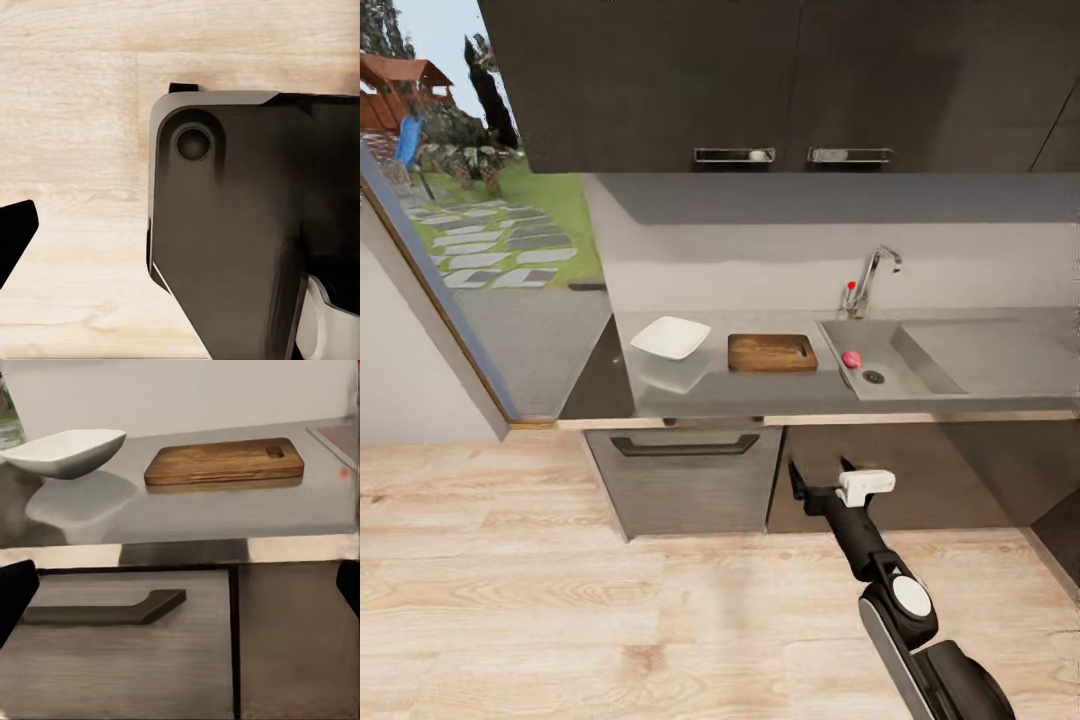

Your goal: In the kitchen, take the Vidalia onion out of the sink, dice it on the chopping board with the paring knife, put the diced onion into the bowl on the countertop, then place both the paring knife and the chopping board into the sink.

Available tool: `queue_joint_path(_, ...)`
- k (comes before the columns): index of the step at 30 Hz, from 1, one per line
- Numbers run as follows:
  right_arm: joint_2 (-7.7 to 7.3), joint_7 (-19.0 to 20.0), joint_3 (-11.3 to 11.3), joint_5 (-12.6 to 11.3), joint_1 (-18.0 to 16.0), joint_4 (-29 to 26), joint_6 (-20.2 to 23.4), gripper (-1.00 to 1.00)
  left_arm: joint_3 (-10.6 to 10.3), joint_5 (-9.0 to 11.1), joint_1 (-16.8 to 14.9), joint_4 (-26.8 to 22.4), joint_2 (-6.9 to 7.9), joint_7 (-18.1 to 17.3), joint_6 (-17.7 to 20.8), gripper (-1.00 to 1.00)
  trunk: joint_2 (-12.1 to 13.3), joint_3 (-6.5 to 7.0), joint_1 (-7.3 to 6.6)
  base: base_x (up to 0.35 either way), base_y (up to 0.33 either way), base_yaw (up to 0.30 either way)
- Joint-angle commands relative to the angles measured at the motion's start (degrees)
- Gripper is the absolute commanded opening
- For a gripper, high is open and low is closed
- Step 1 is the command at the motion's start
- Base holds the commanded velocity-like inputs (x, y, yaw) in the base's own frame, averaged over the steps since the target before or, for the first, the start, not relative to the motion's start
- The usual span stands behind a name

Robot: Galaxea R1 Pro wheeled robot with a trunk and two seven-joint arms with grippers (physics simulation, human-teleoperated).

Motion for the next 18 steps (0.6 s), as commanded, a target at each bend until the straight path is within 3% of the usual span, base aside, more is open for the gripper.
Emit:
queue_joint_path(1,-0.12,-0.5,0.2,-0.3,0.6,-0.2,-0.1,1.00,0.1,0.2,0.0,-0.1,-0.02,0.0,0.0,1.00,-0.1,-0.09,0.00,-0.328,0.000,0.000)
queue_joint_path(2,-0.43,-0.5,0.1,0.0,3.8,-0.4,-1.3,1.00,0.2,0.2,0.0,-0.1,-0.02,0.0,0.0,1.00,-0.1,-0.09,0.00,-0.326,0.000,0.000)
queue_joint_path(8,-0.64,-0.4,0.1,0.6,9.4,0.9,-3.3,1.00,0.2,0.1,0.0,-0.4,-0.02,0.0,0.0,1.00,-0.1,-0.09,0.00,-0.278,0.000,0.000)
queue_joint_path(10,-0.64,-0.3,0.1,0.6,12.2,7.5,-6.6,1.00,0.2,0.1,0.0,-0.8,-0.02,0.0,0.0,1.00,-0.1,-0.09,0.00,-0.123,0.000,0.000)
queue_joint_path(16,-0.17,-0.1,0.1,0.3,14.1,29.5,-19.4,1.00,0.2,0.1,0.0,-3.0,-0.26,0.2,0.1,1.00,-0.1,-0.09,0.00,-0.037,0.000,0.000)
queue_joint_path(17,-0.17,0.1,-0.1,0.1,14.2,36.1,-23.5,1.00,0.2,0.1,0.0,-4.7,-1.03,0.4,0.2,1.00,-0.1,-0.09,0.00,-0.005,0.000,0.000)
queue_joint_path(18,-0.18,0.2,-0.1,0.1,14.3,38.2,-24.7,1.00,0.2,0.1,0.0,-5.6,-1.38,0.4,0.2,1.00,-0.1,-0.09,0.00,-0.003,0.000,0.000)
